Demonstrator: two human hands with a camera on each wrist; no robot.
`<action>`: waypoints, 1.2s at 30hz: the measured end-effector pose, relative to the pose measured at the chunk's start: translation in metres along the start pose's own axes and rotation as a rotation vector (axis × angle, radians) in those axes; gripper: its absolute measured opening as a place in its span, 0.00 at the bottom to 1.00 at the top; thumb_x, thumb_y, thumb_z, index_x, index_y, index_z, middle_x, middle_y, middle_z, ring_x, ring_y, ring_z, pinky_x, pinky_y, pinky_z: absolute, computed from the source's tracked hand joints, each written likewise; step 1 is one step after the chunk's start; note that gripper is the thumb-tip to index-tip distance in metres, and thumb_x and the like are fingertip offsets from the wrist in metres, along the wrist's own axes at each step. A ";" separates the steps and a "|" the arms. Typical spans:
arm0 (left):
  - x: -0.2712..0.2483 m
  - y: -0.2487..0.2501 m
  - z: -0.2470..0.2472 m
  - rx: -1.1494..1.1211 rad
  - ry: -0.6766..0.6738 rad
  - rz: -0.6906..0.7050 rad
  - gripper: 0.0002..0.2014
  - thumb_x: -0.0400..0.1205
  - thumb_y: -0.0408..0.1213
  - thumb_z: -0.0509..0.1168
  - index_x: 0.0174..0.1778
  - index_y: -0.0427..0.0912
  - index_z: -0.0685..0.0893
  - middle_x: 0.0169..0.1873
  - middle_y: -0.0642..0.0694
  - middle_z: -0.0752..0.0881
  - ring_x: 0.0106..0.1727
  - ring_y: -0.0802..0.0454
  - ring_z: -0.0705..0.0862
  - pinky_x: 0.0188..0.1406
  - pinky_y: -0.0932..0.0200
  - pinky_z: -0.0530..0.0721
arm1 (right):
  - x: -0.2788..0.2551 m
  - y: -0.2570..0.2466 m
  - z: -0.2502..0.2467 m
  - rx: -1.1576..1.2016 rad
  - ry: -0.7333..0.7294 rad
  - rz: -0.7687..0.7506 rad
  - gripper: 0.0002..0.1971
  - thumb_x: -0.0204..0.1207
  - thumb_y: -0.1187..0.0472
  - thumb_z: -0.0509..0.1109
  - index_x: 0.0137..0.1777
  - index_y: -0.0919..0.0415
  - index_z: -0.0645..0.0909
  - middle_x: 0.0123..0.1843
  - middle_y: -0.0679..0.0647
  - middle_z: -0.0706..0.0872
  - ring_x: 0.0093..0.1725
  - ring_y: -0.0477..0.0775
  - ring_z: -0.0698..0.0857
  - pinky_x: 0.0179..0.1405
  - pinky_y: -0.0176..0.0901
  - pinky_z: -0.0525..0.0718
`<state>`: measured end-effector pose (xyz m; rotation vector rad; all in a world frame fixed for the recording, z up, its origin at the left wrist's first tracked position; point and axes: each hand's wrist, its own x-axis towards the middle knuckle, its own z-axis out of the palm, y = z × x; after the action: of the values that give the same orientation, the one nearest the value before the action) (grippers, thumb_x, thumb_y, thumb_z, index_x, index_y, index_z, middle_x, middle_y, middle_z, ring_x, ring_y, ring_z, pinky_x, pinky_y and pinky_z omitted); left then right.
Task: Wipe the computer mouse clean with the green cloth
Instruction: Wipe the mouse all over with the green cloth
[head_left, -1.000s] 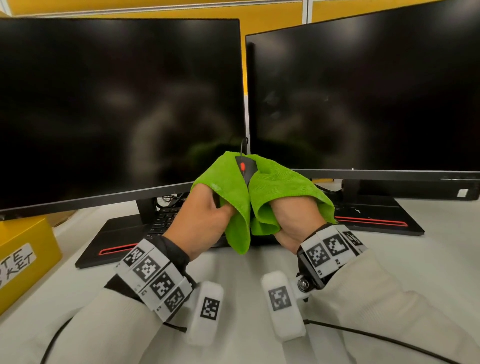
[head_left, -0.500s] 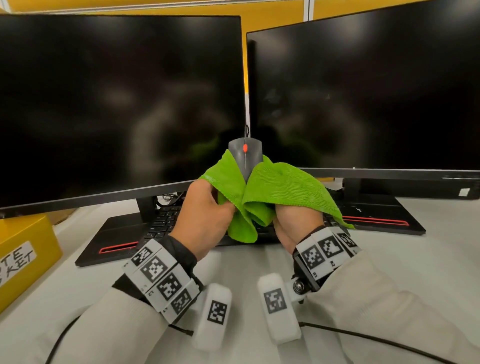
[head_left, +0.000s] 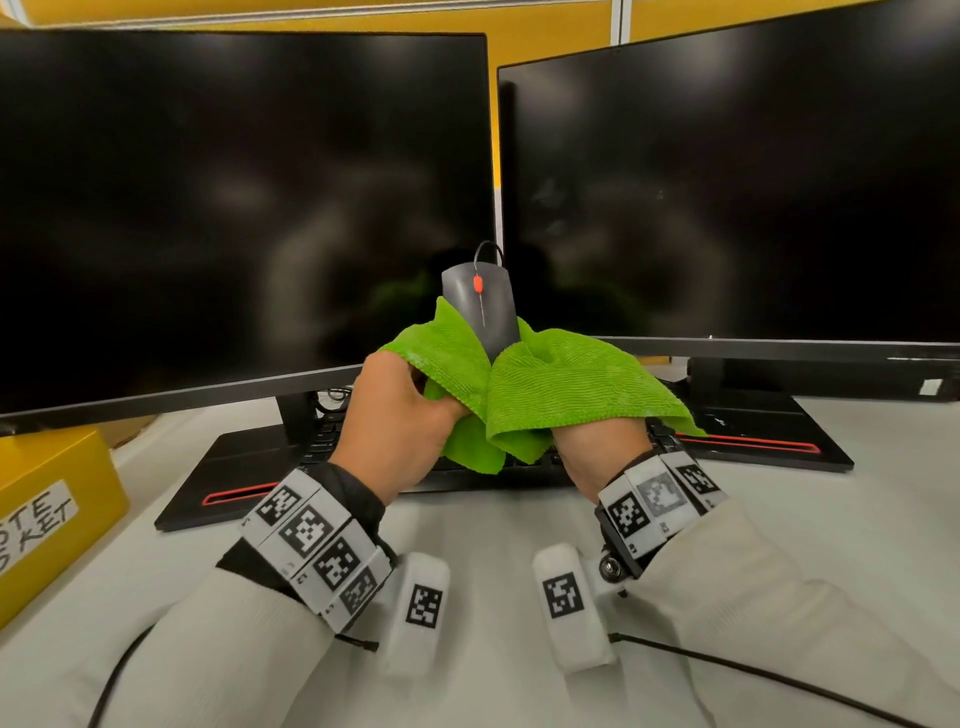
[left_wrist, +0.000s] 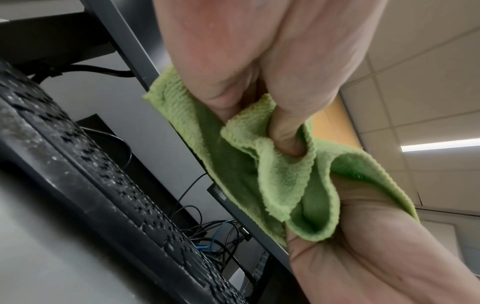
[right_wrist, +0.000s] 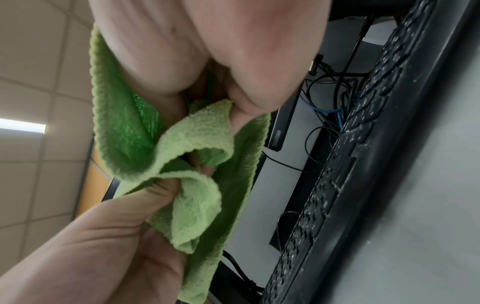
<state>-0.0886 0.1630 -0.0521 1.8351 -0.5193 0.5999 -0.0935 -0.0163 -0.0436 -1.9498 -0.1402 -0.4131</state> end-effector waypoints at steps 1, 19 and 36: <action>0.001 -0.002 -0.001 0.025 0.004 0.007 0.06 0.76 0.33 0.77 0.47 0.43 0.93 0.44 0.43 0.96 0.41 0.39 0.95 0.38 0.37 0.95 | 0.004 0.003 -0.001 -0.129 -0.008 -0.046 0.23 0.89 0.47 0.55 0.78 0.59 0.71 0.80 0.57 0.73 0.82 0.57 0.68 0.78 0.41 0.55; -0.006 0.011 0.000 0.417 -0.117 0.069 0.10 0.73 0.43 0.74 0.50 0.54 0.94 0.42 0.61 0.93 0.48 0.55 0.90 0.48 0.67 0.85 | 0.001 0.003 0.012 0.713 -0.217 0.211 0.26 0.58 0.49 0.78 0.57 0.56 0.85 0.65 0.68 0.88 0.65 0.73 0.86 0.61 0.80 0.83; 0.001 0.041 -0.007 0.303 0.334 -0.145 0.21 0.76 0.59 0.69 0.37 0.43 0.88 0.31 0.48 0.89 0.40 0.47 0.88 0.43 0.50 0.83 | 0.008 0.014 0.008 0.675 -0.190 -0.070 0.11 0.67 0.73 0.70 0.50 0.65 0.79 0.42 0.61 0.86 0.42 0.67 0.85 0.47 0.63 0.86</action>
<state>-0.1138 0.1563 -0.0196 1.9797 -0.0721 0.9021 -0.0803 -0.0154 -0.0555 -1.3147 -0.4157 -0.1867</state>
